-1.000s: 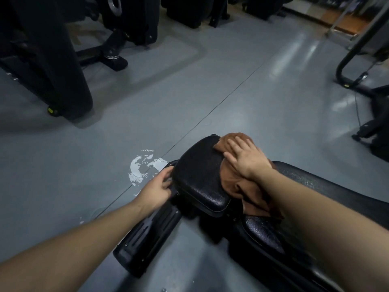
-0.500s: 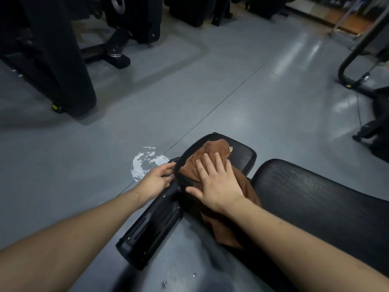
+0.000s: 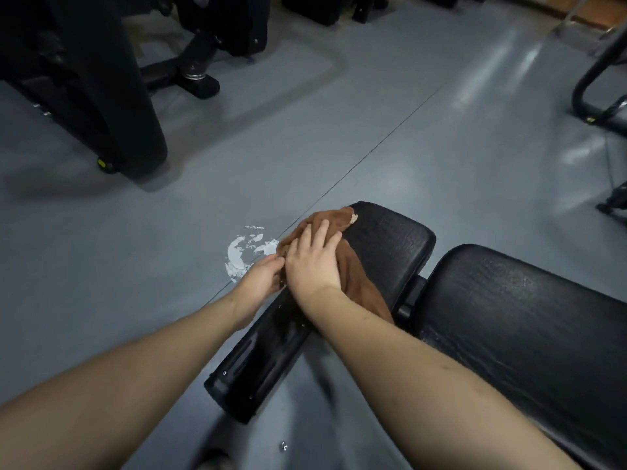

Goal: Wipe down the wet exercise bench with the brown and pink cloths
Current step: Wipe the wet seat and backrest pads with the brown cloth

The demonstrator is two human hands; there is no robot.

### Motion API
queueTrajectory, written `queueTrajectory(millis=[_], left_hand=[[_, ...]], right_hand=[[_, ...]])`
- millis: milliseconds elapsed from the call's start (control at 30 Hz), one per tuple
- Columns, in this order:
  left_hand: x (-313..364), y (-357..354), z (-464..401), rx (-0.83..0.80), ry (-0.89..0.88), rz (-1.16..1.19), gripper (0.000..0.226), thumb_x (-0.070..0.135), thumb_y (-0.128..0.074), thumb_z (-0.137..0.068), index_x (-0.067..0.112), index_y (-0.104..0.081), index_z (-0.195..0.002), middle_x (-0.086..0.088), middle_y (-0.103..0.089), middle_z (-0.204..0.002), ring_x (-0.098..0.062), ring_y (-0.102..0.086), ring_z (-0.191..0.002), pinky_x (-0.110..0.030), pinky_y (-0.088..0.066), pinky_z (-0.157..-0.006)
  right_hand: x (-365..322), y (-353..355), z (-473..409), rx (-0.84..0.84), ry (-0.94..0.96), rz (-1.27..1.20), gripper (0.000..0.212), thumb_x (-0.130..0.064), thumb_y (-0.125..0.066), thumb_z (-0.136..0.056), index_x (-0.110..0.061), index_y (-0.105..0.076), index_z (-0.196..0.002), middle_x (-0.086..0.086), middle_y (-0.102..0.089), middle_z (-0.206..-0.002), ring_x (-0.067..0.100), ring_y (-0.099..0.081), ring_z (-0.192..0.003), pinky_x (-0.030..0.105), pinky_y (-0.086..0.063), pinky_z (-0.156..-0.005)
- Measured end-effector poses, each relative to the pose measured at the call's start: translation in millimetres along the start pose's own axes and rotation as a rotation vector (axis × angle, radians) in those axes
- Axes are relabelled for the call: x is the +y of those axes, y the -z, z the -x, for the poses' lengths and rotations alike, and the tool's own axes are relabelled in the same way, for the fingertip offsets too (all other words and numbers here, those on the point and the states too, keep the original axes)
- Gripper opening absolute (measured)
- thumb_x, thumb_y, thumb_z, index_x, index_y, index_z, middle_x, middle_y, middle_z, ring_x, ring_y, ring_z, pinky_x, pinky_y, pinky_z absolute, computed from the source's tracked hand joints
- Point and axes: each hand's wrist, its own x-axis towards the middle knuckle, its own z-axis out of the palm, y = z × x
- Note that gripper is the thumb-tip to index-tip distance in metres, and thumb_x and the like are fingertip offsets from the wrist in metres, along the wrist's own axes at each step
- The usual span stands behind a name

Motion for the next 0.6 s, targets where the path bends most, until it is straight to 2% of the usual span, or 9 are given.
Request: queueTrajectory(millis=[133, 233, 333, 400, 433, 500, 533, 600], left_hand=[[-1, -2, -2, 0.019, 0.015, 0.019, 0.028, 0.026, -0.034, -0.109, 0.028, -0.061, -0.117, 0.005, -0.071, -0.117, -0.010, -0.066, -0.110, -0.024, -0.050, -0.086], [-1, -8, 1, 0.022, 0.010, -0.013, 0.030, 0.027, -0.035, -0.109, 0.023, -0.056, -0.131, 0.001, -0.070, -0.120, -0.014, -0.066, -0.111, -0.024, -0.052, -0.084], [-1, -19, 8, -0.015, -0.007, -0.017, 0.024, 0.019, -0.038, -0.109, 0.021, -0.054, -0.127, 0.004, -0.069, -0.106, -0.002, -0.070, -0.088, -0.012, -0.053, -0.067], [-1, -23, 14, -0.034, -0.023, -0.039, 0.021, 0.012, -0.042, -0.107, 0.022, -0.054, -0.121, 0.008, -0.066, -0.103, 0.007, -0.068, -0.077, -0.008, -0.050, -0.063], [-1, -25, 16, -0.050, -0.030, -0.069, 0.022, 0.011, -0.045, -0.105, 0.020, -0.055, -0.123, 0.008, -0.066, -0.105, 0.007, -0.068, -0.083, -0.009, -0.050, -0.067], [0, -25, 20, -0.071, -0.031, -0.113, 0.030, 0.013, -0.053, -0.102, 0.017, -0.054, -0.132, 0.007, -0.066, -0.116, -0.003, -0.065, -0.107, -0.013, -0.049, -0.079], [2, -24, 22, -0.091, -0.032, -0.115, 0.034, 0.013, -0.059, -0.099, 0.019, -0.054, -0.132, 0.007, -0.067, -0.118, -0.006, -0.063, -0.112, -0.014, -0.049, -0.082], [4, -19, 21, -0.147, -0.023, -0.125, 0.051, 0.016, -0.066, -0.082, 0.024, -0.056, -0.131, 0.007, -0.072, -0.114, -0.004, -0.066, -0.104, -0.017, -0.050, -0.083]], right_hand=[[-3, 3, -4, 0.006, 0.040, 0.050, 0.056, -0.029, -0.026, -0.108, 0.000, -0.026, -0.156, 0.027, -0.023, -0.161, 0.060, -0.010, -0.146, 0.074, -0.019, -0.111], [9, -8, 7, 0.070, 0.106, 0.003, 0.059, -0.032, -0.030, -0.107, -0.002, -0.021, -0.157, 0.023, -0.020, -0.164, 0.057, -0.008, -0.148, 0.071, -0.017, -0.114], [29, -19, 28, 0.099, 0.175, -0.028, 0.074, -0.043, -0.043, -0.103, -0.008, -0.012, -0.160, 0.020, -0.009, -0.167, 0.052, -0.005, -0.150, 0.068, -0.016, -0.116], [45, -23, 44, 0.095, 0.223, -0.035, 0.086, -0.049, -0.050, -0.100, -0.009, -0.004, -0.160, 0.018, -0.003, -0.168, 0.050, -0.003, -0.151, 0.065, -0.014, -0.118], [52, -23, 50, 0.092, 0.243, -0.044, 0.090, -0.050, -0.053, -0.098, -0.010, -0.002, -0.161, 0.017, -0.001, -0.168, 0.048, -0.002, -0.152, 0.064, -0.013, -0.119], [65, -24, 60, 0.078, 0.284, -0.074, 0.097, -0.052, -0.058, -0.094, -0.011, 0.000, -0.161, 0.015, 0.000, -0.169, 0.045, 0.001, -0.153, 0.062, -0.011, -0.121], [72, -26, 64, 0.073, 0.305, -0.083, 0.102, -0.054, -0.061, -0.091, -0.011, 0.000, -0.161, 0.014, 0.000, -0.169, 0.044, 0.001, -0.153, 0.062, -0.011, -0.121], [86, -28, 72, 0.066, 0.348, -0.058, 0.113, -0.059, -0.068, -0.084, -0.012, 0.000, -0.161, 0.014, -0.001, -0.169, 0.043, -0.001, -0.153, 0.061, -0.012, -0.121]])
